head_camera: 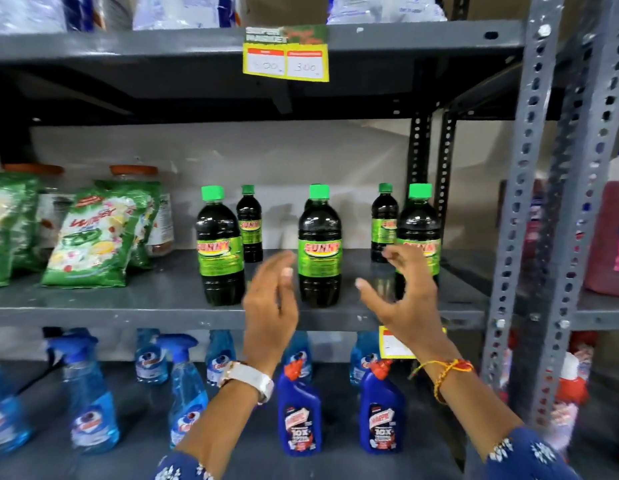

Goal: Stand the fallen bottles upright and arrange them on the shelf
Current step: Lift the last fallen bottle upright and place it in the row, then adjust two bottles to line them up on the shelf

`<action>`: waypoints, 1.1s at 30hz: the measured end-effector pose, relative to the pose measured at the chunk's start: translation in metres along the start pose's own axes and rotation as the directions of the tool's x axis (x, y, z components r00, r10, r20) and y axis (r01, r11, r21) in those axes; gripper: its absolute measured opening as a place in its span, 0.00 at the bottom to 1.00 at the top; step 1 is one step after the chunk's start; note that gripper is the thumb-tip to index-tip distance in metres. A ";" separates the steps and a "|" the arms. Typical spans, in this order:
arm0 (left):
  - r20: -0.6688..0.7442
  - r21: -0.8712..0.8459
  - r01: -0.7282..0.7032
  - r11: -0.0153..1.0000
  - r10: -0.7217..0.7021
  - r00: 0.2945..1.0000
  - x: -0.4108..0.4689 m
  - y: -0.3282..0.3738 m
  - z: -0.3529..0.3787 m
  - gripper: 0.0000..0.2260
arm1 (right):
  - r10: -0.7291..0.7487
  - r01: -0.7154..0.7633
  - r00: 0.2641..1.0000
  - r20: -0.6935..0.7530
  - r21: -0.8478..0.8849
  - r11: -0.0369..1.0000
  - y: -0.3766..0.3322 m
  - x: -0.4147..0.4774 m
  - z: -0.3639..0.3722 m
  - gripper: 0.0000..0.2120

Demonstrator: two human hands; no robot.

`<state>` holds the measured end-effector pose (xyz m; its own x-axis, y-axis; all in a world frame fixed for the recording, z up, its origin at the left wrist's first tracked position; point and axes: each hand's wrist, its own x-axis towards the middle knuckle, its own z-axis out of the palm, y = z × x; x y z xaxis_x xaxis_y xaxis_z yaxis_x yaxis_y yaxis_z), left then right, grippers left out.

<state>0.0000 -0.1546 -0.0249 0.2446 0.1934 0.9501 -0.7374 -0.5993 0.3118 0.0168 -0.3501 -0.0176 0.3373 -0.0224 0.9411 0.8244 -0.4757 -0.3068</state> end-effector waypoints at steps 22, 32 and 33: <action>0.206 0.552 0.336 0.763 -0.515 0.832 0.030 -0.111 -0.068 0.32 | 0.552 -0.535 0.709 0.438 -0.177 0.826 0.006 0.024 0.071 0.27; 0.191 0.526 0.325 0.786 -0.481 0.856 0.028 -0.117 -0.069 0.30 | 0.547 -0.510 0.718 0.430 -0.210 0.834 0.002 0.023 0.069 0.27; 0.187 0.526 0.326 0.785 -0.481 0.857 0.027 -0.117 -0.069 0.31 | 0.547 -0.510 0.718 0.430 -0.209 0.834 0.002 0.023 0.069 0.28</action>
<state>0.0491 -0.0256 -0.0349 0.6818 0.3082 0.6634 -0.1681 -0.8167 0.5521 0.0574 -0.2905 -0.0068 0.8887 0.1016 0.4470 0.4205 -0.5691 -0.7066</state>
